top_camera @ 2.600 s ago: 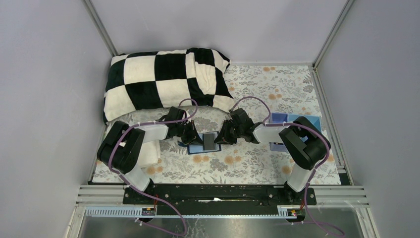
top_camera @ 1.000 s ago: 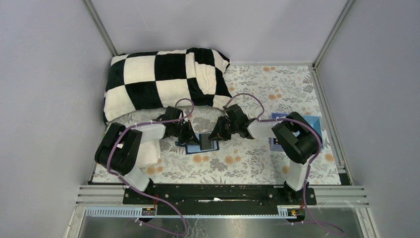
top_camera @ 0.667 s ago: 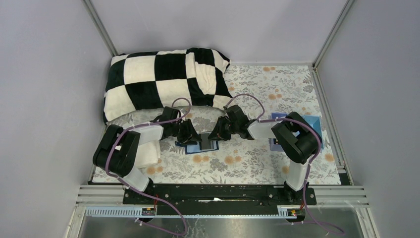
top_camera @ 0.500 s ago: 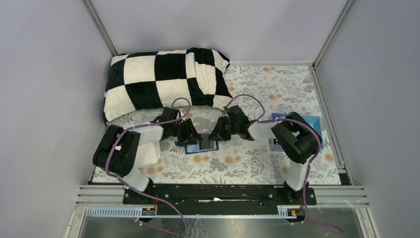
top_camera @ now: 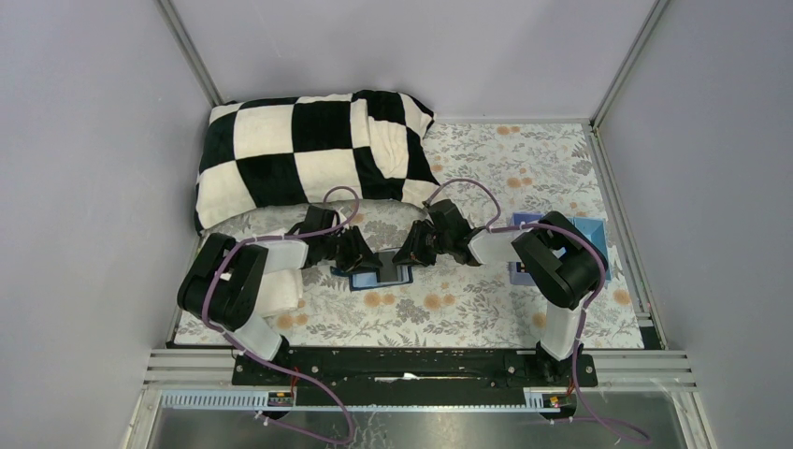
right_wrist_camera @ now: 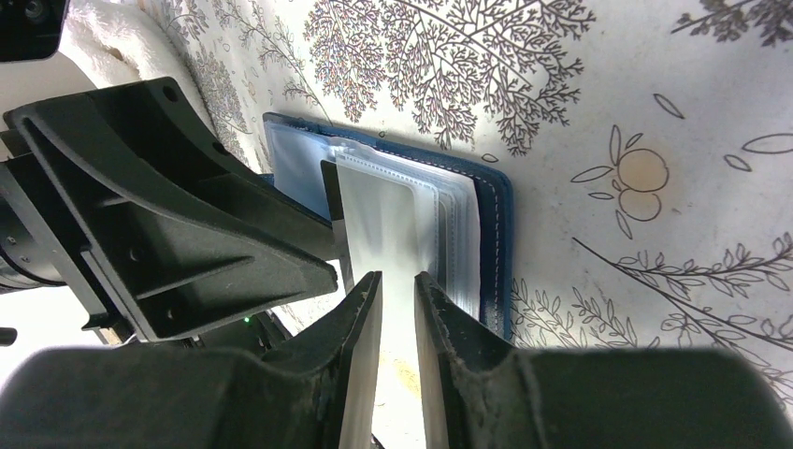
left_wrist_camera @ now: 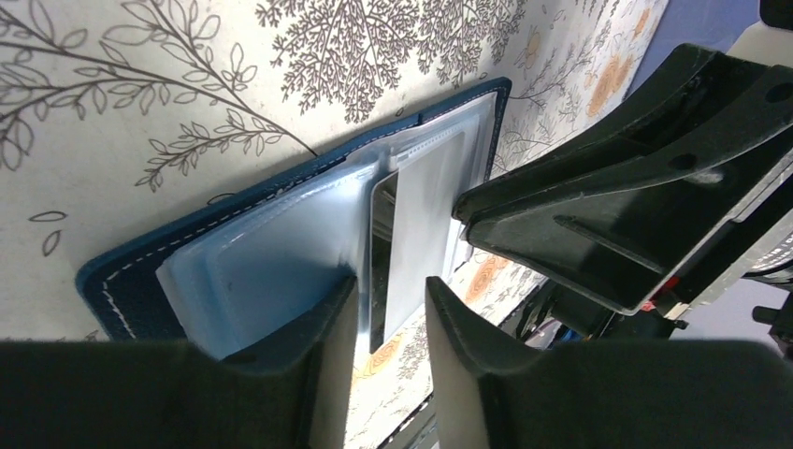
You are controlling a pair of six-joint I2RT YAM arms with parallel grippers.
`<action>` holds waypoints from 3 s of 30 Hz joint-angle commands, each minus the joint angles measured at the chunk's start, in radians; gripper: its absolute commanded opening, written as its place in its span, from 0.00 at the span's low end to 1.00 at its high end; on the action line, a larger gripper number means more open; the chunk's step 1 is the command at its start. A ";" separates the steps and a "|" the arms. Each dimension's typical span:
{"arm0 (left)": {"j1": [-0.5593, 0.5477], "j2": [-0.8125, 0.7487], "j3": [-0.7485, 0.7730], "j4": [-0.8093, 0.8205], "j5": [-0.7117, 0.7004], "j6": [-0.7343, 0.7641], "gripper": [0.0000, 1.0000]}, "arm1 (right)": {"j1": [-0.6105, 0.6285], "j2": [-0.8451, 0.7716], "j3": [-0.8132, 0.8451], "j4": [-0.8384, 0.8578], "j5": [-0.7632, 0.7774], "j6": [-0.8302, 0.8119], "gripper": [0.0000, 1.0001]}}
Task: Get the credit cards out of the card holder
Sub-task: Remove the credit card from the card holder, then place the credit card in the storage box.
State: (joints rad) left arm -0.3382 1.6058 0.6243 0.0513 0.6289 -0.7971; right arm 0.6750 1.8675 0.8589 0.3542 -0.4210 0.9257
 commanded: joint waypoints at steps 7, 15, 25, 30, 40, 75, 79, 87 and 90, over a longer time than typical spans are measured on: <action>0.002 0.010 -0.018 0.054 0.012 -0.008 0.13 | 0.009 0.032 -0.026 -0.078 0.024 -0.016 0.27; 0.010 -0.017 0.019 -0.036 -0.025 0.037 0.00 | 0.009 0.030 -0.028 -0.083 0.025 -0.016 0.27; 0.090 -0.091 0.077 -0.268 -0.101 0.141 0.00 | 0.008 0.013 -0.042 -0.077 0.028 -0.021 0.27; 0.106 -0.153 0.151 -0.388 -0.130 0.208 0.00 | 0.006 -0.027 -0.032 -0.091 0.017 -0.042 0.29; 0.107 -0.226 0.325 -0.518 0.015 0.332 0.00 | -0.015 -0.225 0.014 -0.097 -0.037 -0.122 0.63; 0.110 -0.265 0.238 -0.246 0.353 0.213 0.17 | -0.068 -0.238 -0.158 0.514 -0.205 0.227 0.00; 0.111 -0.237 0.294 -0.410 0.218 0.311 0.64 | -0.110 -0.294 -0.142 0.296 -0.141 0.129 0.00; 0.128 -0.233 0.292 -0.424 0.118 0.315 0.73 | -0.196 -0.461 0.146 -0.691 0.391 -0.334 0.00; 0.128 -0.255 0.298 -0.417 0.088 0.308 0.73 | -0.198 -0.504 0.248 -0.930 0.737 -0.404 0.00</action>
State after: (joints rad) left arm -0.2153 1.3811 0.8772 -0.3759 0.7826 -0.5072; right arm 0.4808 1.4612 0.9615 -0.1257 -0.1619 0.7277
